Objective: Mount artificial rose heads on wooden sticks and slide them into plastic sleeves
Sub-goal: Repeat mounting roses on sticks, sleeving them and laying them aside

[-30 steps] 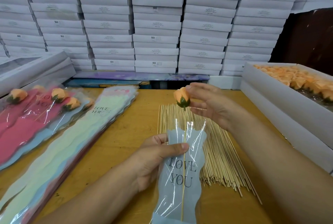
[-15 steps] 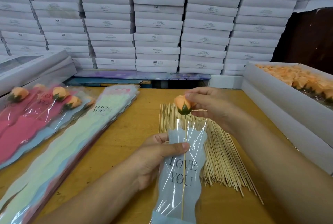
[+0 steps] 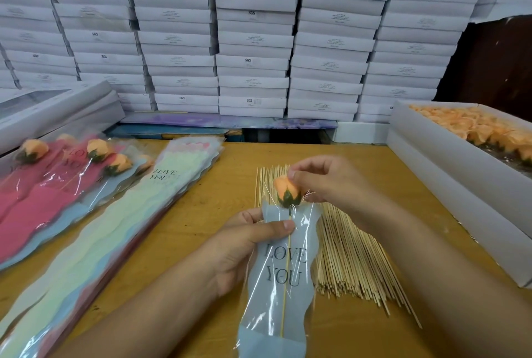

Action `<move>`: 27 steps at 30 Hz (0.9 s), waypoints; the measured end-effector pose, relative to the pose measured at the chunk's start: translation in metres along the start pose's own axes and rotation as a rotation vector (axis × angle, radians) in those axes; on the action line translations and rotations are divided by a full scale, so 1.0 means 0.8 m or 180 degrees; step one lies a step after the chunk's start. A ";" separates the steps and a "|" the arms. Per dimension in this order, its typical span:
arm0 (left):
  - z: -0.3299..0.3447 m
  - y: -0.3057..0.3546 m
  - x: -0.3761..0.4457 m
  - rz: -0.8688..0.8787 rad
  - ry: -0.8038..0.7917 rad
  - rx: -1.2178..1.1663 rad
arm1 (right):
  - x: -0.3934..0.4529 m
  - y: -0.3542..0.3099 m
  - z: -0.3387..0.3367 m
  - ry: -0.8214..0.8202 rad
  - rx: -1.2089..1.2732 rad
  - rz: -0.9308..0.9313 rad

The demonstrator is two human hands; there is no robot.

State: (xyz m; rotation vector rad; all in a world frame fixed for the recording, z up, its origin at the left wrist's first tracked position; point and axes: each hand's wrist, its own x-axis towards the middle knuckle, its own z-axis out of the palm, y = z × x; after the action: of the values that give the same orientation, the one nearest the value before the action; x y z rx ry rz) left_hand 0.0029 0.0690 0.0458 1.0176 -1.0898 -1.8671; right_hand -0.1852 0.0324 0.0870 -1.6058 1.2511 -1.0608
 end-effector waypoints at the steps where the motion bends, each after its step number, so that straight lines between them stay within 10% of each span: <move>1: -0.001 -0.001 0.001 0.0008 -0.0023 -0.0007 | -0.001 0.001 0.000 0.0003 -0.0001 0.0020; 27: -0.009 0.004 0.011 0.0160 0.0237 -0.0406 | -0.006 0.003 0.017 -0.0092 -0.0212 0.0426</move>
State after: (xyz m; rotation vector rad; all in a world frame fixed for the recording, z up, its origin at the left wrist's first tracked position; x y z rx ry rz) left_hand 0.0065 0.0578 0.0438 0.9697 -0.9324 -1.8192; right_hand -0.1734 0.0382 0.0800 -1.5579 1.3671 -0.9182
